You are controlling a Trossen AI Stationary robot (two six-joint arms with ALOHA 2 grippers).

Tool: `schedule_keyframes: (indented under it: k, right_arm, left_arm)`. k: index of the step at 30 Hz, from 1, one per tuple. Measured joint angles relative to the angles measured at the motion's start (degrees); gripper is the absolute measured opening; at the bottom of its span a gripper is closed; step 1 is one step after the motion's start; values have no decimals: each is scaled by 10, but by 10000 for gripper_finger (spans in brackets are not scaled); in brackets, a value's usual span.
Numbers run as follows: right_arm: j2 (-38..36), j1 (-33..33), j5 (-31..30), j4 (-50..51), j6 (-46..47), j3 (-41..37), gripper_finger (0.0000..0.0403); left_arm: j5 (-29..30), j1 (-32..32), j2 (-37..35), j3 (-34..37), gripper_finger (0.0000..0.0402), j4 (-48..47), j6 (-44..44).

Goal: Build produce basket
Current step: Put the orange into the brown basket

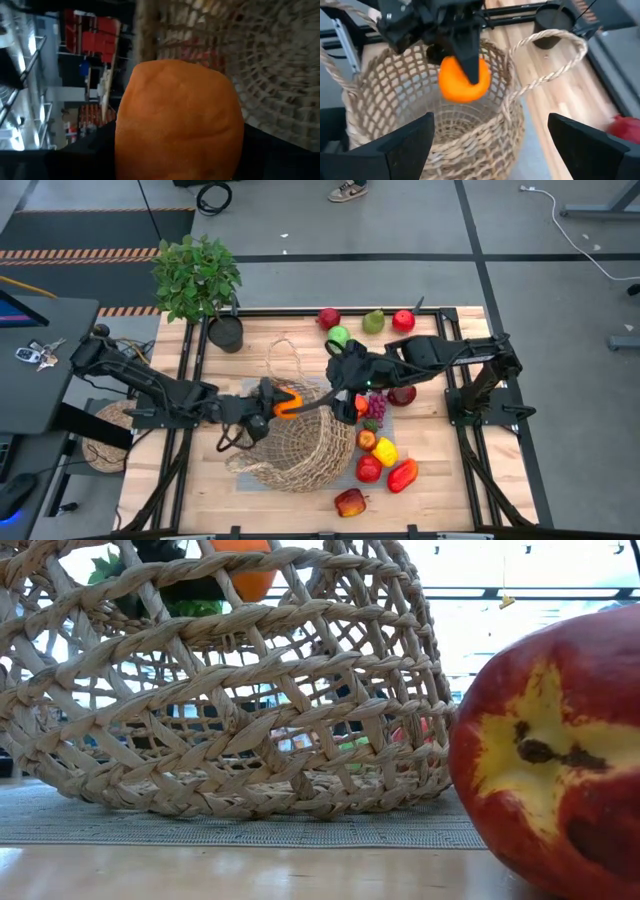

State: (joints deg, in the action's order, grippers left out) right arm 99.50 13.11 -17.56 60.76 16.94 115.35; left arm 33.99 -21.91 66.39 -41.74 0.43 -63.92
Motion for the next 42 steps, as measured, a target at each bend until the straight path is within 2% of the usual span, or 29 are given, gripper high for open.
schedule_keyframes:
  k: [8,15,22,24,32,37,42]
  right_arm:
    - [-8,38,-61,17,-6,0,392]
    - [-30,64,-114,51,15,0,392]
    - [-45,87,-162,76,30,0,392]
    - [-50,90,-169,77,31,0,392]
    - [-54,92,-176,85,44,0,392]
    - [-54,97,-175,87,46,0,392]
    - [-54,97,-174,88,49,0,392]
  left_arm:
    - [-19,18,67,0,268,91,1]
    - [-91,50,111,0,268,91,-11]
    - [-120,60,162,-15,268,120,2]
    - [-137,64,178,-36,268,111,16]
    - [-186,78,253,-130,268,-37,49]
    - [-179,79,277,-139,272,-63,85]
    - [-184,79,280,-137,292,-86,140]
